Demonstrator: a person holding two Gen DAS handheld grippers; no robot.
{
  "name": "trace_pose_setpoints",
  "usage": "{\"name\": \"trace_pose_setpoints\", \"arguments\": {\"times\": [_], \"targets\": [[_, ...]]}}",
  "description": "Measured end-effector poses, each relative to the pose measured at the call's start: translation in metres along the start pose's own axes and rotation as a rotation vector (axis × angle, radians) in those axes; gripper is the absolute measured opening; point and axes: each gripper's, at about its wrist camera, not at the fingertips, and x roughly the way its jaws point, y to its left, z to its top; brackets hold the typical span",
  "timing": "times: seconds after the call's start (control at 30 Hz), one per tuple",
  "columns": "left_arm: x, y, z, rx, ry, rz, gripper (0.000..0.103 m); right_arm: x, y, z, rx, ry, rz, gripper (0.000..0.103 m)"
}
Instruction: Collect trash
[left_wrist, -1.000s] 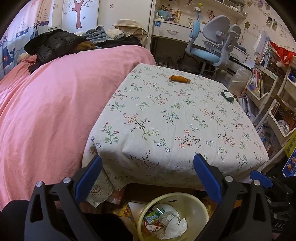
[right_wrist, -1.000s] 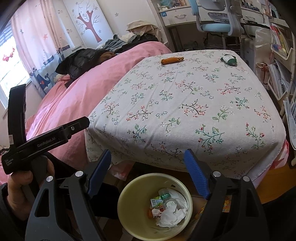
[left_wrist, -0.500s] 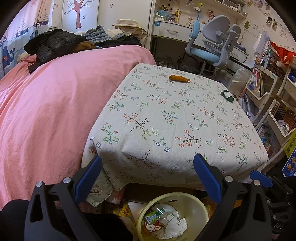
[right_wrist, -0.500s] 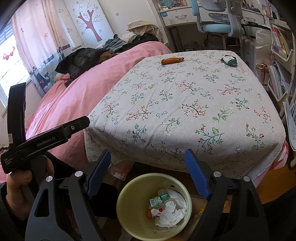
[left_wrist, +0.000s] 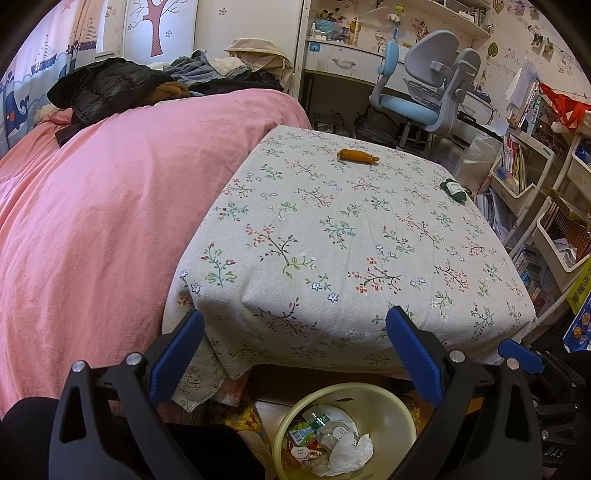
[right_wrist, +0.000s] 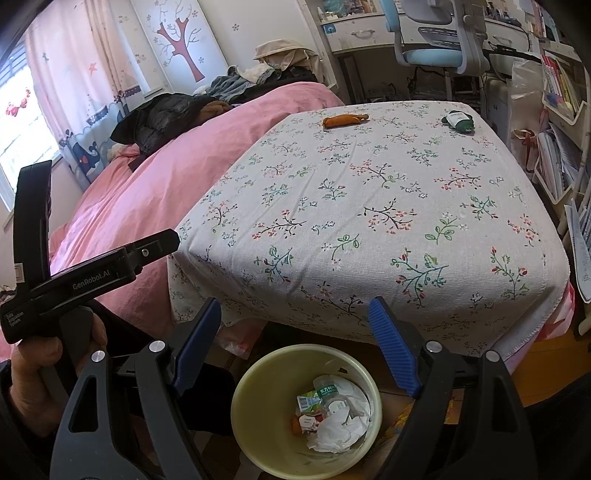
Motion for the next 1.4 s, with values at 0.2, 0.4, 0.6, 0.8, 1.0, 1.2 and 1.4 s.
{"name": "trace_pose_setpoints", "arguments": {"times": [0.2,0.4,0.6,0.8,1.0,1.2,1.4], "targets": [[0.0,0.0,0.0,-0.002,-0.001,0.0,0.095,-0.001,0.0,0.0,-0.003,0.0,-0.002,0.079],[0.0,0.0,0.0,-0.001,0.0,-0.001,0.095,-0.001,0.0,0.0,-0.004,0.001,-0.003,0.079],[0.0,0.0,0.0,-0.002,0.0,-0.001,0.095,-0.001,0.001,0.0,-0.004,0.0,-0.003,0.079],[0.0,0.0,0.0,-0.002,-0.001,-0.001,0.095,-0.001,0.001,0.0,-0.004,-0.002,-0.004,0.079],[-0.001,-0.002,-0.001,-0.006,-0.003,-0.004,0.095,-0.001,-0.002,0.002,-0.002,-0.004,-0.003,0.079],[-0.001,0.008,0.011,-0.06,-0.013,-0.05,0.095,-0.009,-0.016,0.025,0.041,-0.037,0.021,0.079],[0.008,0.012,0.046,-0.064,-0.047,-0.062,0.095,-0.014,-0.037,0.083,0.007,-0.092,-0.029,0.08]]}}
